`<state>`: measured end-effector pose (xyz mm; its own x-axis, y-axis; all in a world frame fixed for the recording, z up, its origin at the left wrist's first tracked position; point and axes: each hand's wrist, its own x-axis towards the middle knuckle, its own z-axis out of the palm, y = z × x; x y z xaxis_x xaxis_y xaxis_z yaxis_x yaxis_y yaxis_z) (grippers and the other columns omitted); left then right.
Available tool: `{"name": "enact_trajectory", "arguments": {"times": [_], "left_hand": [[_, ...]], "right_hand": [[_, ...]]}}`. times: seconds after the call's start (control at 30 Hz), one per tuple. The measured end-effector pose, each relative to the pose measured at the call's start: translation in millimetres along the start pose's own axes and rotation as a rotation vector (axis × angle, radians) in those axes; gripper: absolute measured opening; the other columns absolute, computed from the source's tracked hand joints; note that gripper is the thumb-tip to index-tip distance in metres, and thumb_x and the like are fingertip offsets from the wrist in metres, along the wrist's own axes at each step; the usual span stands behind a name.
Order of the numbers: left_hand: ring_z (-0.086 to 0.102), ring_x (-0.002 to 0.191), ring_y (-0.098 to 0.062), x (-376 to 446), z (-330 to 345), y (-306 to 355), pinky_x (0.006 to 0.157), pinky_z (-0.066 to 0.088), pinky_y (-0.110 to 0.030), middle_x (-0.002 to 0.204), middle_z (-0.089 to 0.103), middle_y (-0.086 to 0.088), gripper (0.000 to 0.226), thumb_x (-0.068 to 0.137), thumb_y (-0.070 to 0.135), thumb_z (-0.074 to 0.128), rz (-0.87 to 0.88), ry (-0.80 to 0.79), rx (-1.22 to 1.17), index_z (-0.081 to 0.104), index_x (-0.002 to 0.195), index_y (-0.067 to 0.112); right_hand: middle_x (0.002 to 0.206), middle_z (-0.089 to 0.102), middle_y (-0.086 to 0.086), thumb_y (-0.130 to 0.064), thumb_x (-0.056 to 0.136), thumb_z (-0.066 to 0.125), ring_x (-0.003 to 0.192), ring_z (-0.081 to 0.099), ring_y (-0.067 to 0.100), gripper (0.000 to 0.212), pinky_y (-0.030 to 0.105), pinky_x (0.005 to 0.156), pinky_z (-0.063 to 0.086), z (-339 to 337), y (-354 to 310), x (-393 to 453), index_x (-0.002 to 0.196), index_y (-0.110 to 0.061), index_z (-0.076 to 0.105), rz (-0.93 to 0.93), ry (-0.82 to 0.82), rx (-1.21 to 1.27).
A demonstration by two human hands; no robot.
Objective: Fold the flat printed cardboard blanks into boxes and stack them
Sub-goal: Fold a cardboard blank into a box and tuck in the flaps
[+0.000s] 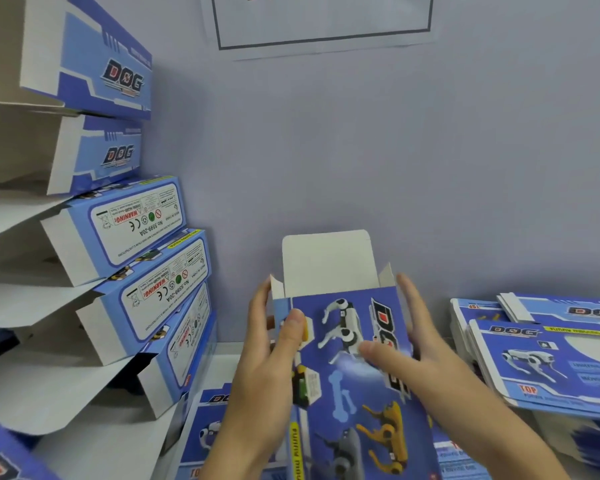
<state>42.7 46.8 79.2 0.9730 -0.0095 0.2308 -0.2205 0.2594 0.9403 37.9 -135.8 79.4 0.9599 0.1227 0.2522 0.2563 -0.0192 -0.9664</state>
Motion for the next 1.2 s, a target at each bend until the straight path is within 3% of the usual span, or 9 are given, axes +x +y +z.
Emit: {"name": "enact_trajectory", "arguments": {"times": [0.07, 0.17, 0.27, 0.37, 0.53, 0.67, 0.93, 1.13, 1.2], "left_hand": [[0.074, 0.097, -0.016, -1, 3, -1, 0.058, 0.059, -0.028, 0.111, 0.07, 0.012, 0.042, 0.084, 0.041, 0.057, 0.004, -0.033, -0.004, 0.049, 0.115, 0.068], [0.072, 0.104, -0.021, 0, 5, -4, 0.063, 0.061, -0.032, 0.122, 0.064, 0.0, 0.043, 0.084, 0.039, 0.058, 0.026, -0.045, -0.034, 0.052, 0.121, 0.06], [0.07, 0.107, -0.016, 0, 8, -5, 0.066, 0.061, -0.033, 0.125, 0.065, 0.004, 0.05, 0.082, 0.042, 0.058, 0.035, -0.04, -0.072, 0.05, 0.13, 0.052], [0.07, 0.103, -0.007, 1, 14, -4, 0.062, 0.059, -0.024, 0.112, 0.069, 0.016, 0.049, 0.076, 0.051, 0.06, 0.091, -0.017, -0.045, 0.052, 0.125, 0.052], [0.073, 0.097, -0.016, 1, 16, -6, 0.058, 0.059, -0.026, 0.105, 0.073, 0.008, 0.034, 0.077, 0.052, 0.059, 0.15, 0.075, -0.011, 0.061, 0.109, 0.044], [0.074, 0.088, -0.012, -1, 18, -5, 0.054, 0.056, -0.022, 0.092, 0.072, 0.004, 0.031, 0.074, 0.056, 0.055, 0.188, 0.082, 0.058, 0.064, 0.096, 0.036], [0.073, 0.094, -0.026, -4, 21, -3, 0.058, 0.06, -0.031, 0.102, 0.068, -0.01, 0.024, 0.068, 0.058, 0.057, 0.182, 0.099, 0.081, 0.062, 0.082, 0.039], [0.071, 0.094, -0.033, -5, 23, -6, 0.069, 0.061, -0.05, 0.1, 0.068, -0.017, 0.03, 0.076, 0.059, 0.057, 0.188, 0.086, 0.077, 0.063, 0.09, 0.032], [0.072, 0.088, -0.025, -4, 24, -7, 0.062, 0.061, -0.037, 0.091, 0.07, -0.011, 0.049, 0.073, 0.062, 0.052, 0.196, 0.094, 0.078, 0.063, 0.098, 0.021]], "right_hand": [[0.083, 0.052, -0.057, -0.014, 0.092, 0.064, 0.071, 0.058, -0.027, 0.084, -0.001, 0.052, 0.044, 0, 2, 1, 0.146, -0.056, 0.014, -0.082, 0.053, -0.006], [0.104, 0.07, -0.027, -0.012, 0.095, 0.058, 0.089, 0.072, 0.002, 0.067, 0.014, 0.059, 0.056, 2, 1, 1, 0.139, -0.056, 0.033, -0.109, 0.05, 0.044], [0.102, 0.074, -0.01, -0.013, 0.093, 0.059, 0.089, 0.075, 0.016, 0.058, 0.022, 0.059, 0.058, 5, -1, 1, 0.121, -0.063, 0.046, -0.143, 0.043, 0.061], [0.101, 0.073, -0.012, -0.023, 0.085, 0.062, 0.09, 0.074, 0.015, 0.053, 0.021, 0.06, 0.058, 7, -4, 0, 0.108, -0.07, 0.051, -0.198, 0.017, 0.076], [0.114, 0.071, -0.015, -0.037, 0.083, 0.059, 0.102, 0.072, 0.015, 0.057, 0.025, 0.073, 0.06, 10, -1, -1, 0.128, -0.066, 0.039, -0.195, -0.03, 0.101], [0.118, 0.069, -0.012, -0.056, 0.08, 0.055, 0.101, 0.072, 0.015, 0.051, 0.033, 0.076, 0.061, 11, -3, -1, 0.129, -0.062, 0.04, -0.188, 0.028, 0.093], [0.099, 0.076, -0.004, -0.053, 0.08, 0.055, 0.085, 0.075, 0.017, 0.036, 0.025, 0.059, 0.059, 13, -5, 1, 0.116, -0.048, 0.058, -0.185, 0.107, 0.07], [0.091, 0.074, 0.007, -0.059, 0.09, 0.058, 0.081, 0.075, 0.022, 0.034, 0.028, 0.06, 0.058, 10, -2, 2, 0.106, -0.029, 0.057, -0.137, 0.118, 0.057], [0.094, 0.071, 0.017, -0.049, 0.087, 0.06, 0.079, 0.074, 0.013, 0.032, 0.021, 0.063, 0.055, 8, -1, 6, 0.103, -0.022, 0.058, -0.123, 0.132, 0.042]]}}
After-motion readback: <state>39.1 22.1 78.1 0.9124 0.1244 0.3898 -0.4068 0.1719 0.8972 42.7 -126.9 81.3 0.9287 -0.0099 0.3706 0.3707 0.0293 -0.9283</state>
